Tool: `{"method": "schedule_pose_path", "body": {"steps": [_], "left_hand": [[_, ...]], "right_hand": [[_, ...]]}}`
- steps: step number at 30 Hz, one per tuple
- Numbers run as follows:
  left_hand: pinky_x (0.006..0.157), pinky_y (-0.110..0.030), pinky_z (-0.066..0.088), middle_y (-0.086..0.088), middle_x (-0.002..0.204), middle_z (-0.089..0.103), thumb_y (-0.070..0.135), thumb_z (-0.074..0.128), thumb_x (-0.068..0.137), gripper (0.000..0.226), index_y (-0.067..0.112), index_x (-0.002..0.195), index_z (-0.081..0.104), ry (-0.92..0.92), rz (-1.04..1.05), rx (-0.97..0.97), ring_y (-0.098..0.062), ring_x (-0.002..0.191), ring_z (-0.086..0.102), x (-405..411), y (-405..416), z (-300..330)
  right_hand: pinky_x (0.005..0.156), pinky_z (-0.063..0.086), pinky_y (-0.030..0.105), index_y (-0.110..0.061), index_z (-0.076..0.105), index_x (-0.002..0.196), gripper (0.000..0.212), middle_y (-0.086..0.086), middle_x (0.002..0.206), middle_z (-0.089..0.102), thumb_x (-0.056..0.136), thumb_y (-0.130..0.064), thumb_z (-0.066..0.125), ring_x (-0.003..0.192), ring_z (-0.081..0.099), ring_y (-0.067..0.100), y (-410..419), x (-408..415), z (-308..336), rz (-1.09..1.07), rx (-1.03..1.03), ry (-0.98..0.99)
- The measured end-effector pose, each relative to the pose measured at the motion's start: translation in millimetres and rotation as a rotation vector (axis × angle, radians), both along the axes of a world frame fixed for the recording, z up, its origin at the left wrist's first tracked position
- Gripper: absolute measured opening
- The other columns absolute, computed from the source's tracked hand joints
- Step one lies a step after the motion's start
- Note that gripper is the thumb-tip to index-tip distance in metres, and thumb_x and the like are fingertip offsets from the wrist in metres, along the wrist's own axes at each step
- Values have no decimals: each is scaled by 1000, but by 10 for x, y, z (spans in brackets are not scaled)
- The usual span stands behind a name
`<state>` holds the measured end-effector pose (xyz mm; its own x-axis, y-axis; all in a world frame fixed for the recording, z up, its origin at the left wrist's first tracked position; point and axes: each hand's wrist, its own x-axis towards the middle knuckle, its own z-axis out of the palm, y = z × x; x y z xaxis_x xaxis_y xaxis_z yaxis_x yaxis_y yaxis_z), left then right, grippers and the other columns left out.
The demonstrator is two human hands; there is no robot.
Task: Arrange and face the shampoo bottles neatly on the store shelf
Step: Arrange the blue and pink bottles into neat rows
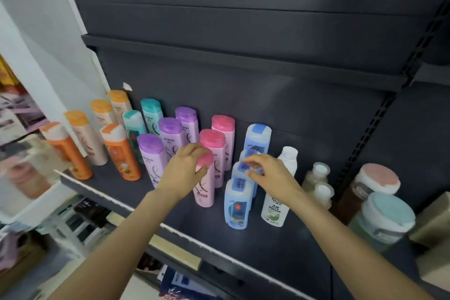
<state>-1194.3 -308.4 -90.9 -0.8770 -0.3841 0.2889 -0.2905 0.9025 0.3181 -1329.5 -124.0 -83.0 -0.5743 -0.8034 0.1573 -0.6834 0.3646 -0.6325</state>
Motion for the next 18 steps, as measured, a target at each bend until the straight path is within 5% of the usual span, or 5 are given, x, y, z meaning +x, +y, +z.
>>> {"method": "schedule_pose_path", "body": {"steps": [6, 12, 18], "left_hand": [[114, -31, 19, -2, 154, 24, 29, 59, 90, 67, 19, 147, 26, -156, -163, -36, -21, 141, 22, 127, -274, -59], [114, -31, 19, -2, 155, 20, 29, 56, 92, 67, 19, 148, 21, -174, -219, -76, -22, 140, 20, 135, -356, -36], [108, -36, 31, -3, 148, 30, 27, 56, 90, 61, 20, 144, 30, -180, -212, -44, -25, 134, 26, 107, -378, 55]], "right_hand": [[90, 38, 21, -13, 57, 126, 44, 4, 125, 58, 85, -25, 68, 114, 55, 20, -195, 354, -164, -80, 210, -16], [93, 44, 28, -13, 56, 126, 43, 10, 126, 58, 85, -12, 66, 112, 54, 25, -284, 575, -251, -232, 249, -50], [72, 35, 8, -14, 62, 120, 37, 0, 110, 60, 84, -15, 69, 98, 52, 13, -205, 684, -27, -394, -4, -96]]}}
